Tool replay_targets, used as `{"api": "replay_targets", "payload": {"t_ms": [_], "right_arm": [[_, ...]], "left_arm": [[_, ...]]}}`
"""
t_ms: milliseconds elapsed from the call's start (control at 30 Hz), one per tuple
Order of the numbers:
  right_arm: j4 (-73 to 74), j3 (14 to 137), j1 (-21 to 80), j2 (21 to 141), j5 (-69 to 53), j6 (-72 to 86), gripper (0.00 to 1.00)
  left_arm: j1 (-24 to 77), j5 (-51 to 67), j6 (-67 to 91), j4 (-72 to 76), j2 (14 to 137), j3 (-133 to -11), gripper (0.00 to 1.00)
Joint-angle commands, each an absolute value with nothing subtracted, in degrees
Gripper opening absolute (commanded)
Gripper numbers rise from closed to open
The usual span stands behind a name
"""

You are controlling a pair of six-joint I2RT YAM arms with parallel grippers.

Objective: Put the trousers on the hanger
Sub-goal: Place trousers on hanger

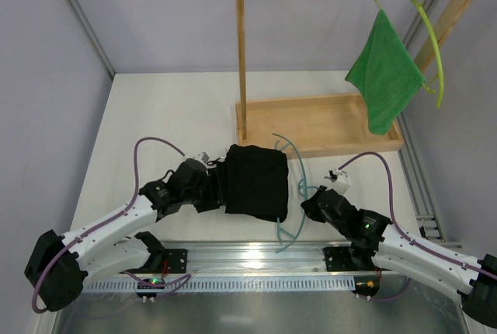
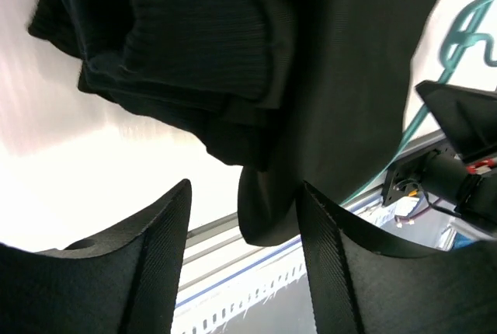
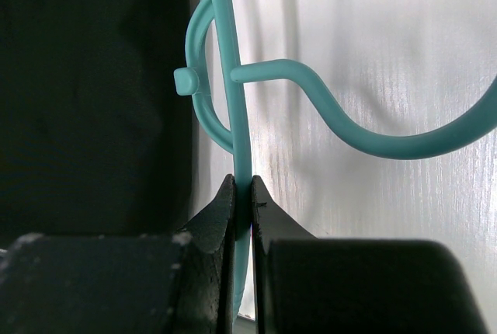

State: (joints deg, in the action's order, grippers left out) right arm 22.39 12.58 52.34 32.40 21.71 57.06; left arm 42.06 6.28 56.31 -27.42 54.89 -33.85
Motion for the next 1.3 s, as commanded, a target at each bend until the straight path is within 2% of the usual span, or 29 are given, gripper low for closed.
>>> {"api": "replay_targets", "payload": {"t_ms": [0,67,167,233,300,333,367,433,467,500,667,933,1033,1100,1267], "right_arm": [[19.95,14.24,52.47,32.52,23.12,56.69,0.04],[19.86,14.06,52.56,32.61,23.11,56.78,0.04],[19.60,13.63,52.56,32.52,22.85,57.13,0.04],[19.42,13.45,52.56,32.26,22.76,57.30,0.04],[19.60,13.45,52.47,31.99,22.76,57.22,0.04],[19.60,13.45,52.56,31.82,22.76,57.22,0.04],[19.69,13.45,52.56,31.82,22.76,57.30,0.04],[19.95,13.36,52.56,31.55,22.94,57.30,0.04],[19.95,13.27,52.56,31.64,23.03,57.22,0.04],[19.86,13.18,52.47,31.81,23.11,57.30,0.04],[18.64,12.04,52.56,35.15,23.64,59.32,0.04],[14.33,11.33,52.56,38.32,22.50,59.77,0.04],[15.11,11.95,52.56,37.44,22.41,59.24,0.04],[15.82,12.22,52.56,36.48,22.59,58.98,0.04],[18.89,13.01,52.56,34.02,23.64,58.01,0.04]], "left_arm": [[43.06,10.98,59.58,-15.13,55.90,-31.12,0.57],[43.50,11.16,61.26,-10.84,55.99,-29.89,0.61],[43.86,10.99,61.61,-9.93,57.21,-30.41,0.61],[43.95,10.99,61.70,-9.67,58.09,-30.93,0.58],[43.95,10.81,61.96,-9.49,58.36,-30.94,0.51],[43.95,10.90,62.05,-9.75,58.19,-31.11,0.46],[43.95,10.64,62.05,-10.19,57.92,-31.55,0.34],[43.95,8.89,62.05,-13.07,56.96,-32.60,0.20],[43.95,8.18,61.79,-14.23,56.69,-34.26,0.06],[43.95,7.48,61.53,-15.80,56.52,-35.58,0.00],[43.95,0.71,60.47,-26.45,57.21,-45.16,0.00],[43.95,2.29,60.39,-33.56,59.32,-55.19,0.01],[43.95,1.32,59.07,-36.82,60.12,-54.24,0.08],[43.95,0.80,58.80,-36.65,59.25,-52.39,0.01],[43.95,-8.51,57.66,-40.33,56.52,-45.53,0.00]]}}
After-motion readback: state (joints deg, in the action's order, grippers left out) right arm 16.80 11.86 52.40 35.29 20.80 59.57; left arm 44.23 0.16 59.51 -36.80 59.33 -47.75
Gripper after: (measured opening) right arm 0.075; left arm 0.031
